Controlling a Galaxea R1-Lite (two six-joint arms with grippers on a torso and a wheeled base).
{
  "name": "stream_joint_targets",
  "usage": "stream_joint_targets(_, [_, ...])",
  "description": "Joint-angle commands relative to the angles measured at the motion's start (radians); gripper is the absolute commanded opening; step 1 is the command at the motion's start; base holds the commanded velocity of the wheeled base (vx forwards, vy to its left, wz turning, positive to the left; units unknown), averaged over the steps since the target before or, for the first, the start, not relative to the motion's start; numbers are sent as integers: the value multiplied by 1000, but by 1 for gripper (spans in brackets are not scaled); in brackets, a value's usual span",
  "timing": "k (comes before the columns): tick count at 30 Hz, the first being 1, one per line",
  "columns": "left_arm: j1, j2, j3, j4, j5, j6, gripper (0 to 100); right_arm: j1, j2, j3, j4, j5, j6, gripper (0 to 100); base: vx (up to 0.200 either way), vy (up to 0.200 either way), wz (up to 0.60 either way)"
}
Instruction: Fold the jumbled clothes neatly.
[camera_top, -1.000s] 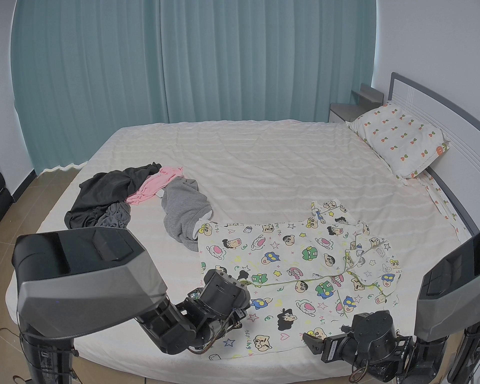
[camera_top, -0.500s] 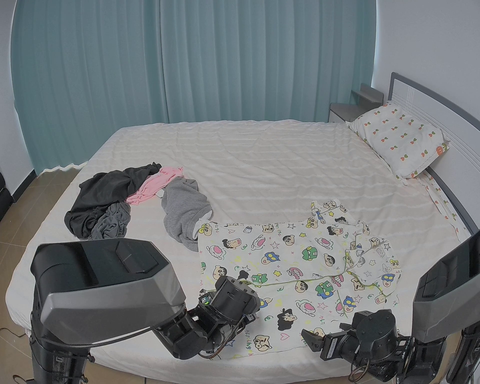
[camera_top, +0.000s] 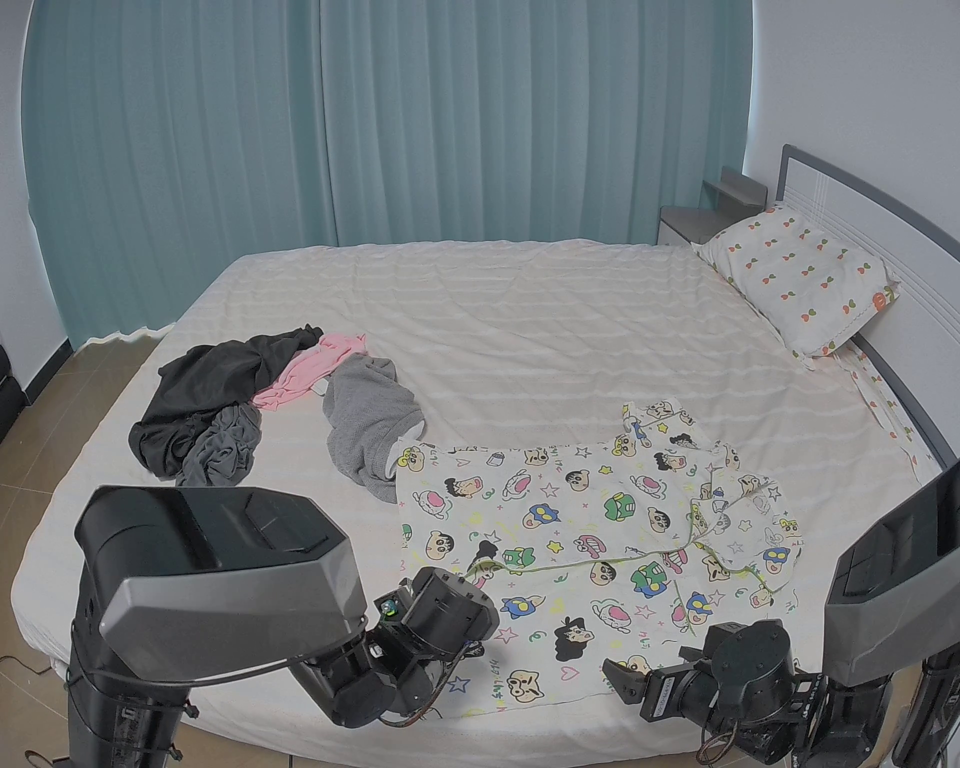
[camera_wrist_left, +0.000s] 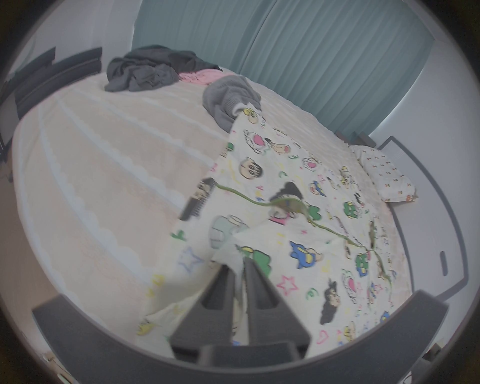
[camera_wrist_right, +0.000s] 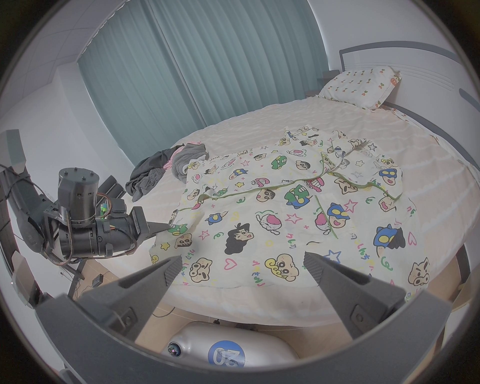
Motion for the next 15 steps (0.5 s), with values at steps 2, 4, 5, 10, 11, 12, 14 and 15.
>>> stream_joint_targets(2, [18, -38, 34, -50, 9, 49, 0, 4, 1, 16, -1, 1, 0, 100, 0, 0, 0])
stream_joint_targets(4, [18, -38, 34, -55, 10, 52, 0, 4, 0, 16, 0, 1, 0, 100, 0, 0, 0])
stream_joint_targets(5, [20, -33, 34, -115, 32, 98, 0, 2, 0, 16, 0, 1, 2, 100, 0, 0, 0])
stream_joint_targets(10, [37, -16, 84, -274, 30, 213, 0, 4, -4, 16, 0, -1, 0, 100, 0, 0, 0])
stream_joint_targets(11, [38, -7, 95, -311, 32, 241, 0, 4, -5, 16, 0, -1, 0, 100, 0, 0, 0])
stream_joint_targets(12, [41, 4, 109, -357, 32, 270, 0, 4, -5, 16, 0, -1, 0, 100, 0, 0, 0])
stream_joint_targets(14, [54, 14, 136, -440, 32, 319, 0, 4, -4, 16, -1, -1, 2, 100, 0, 0, 0])
stream_joint_targets(15, [57, 24, 149, -474, 33, 340, 0, 4, -4, 16, -1, -1, 0, 100, 0, 0, 0])
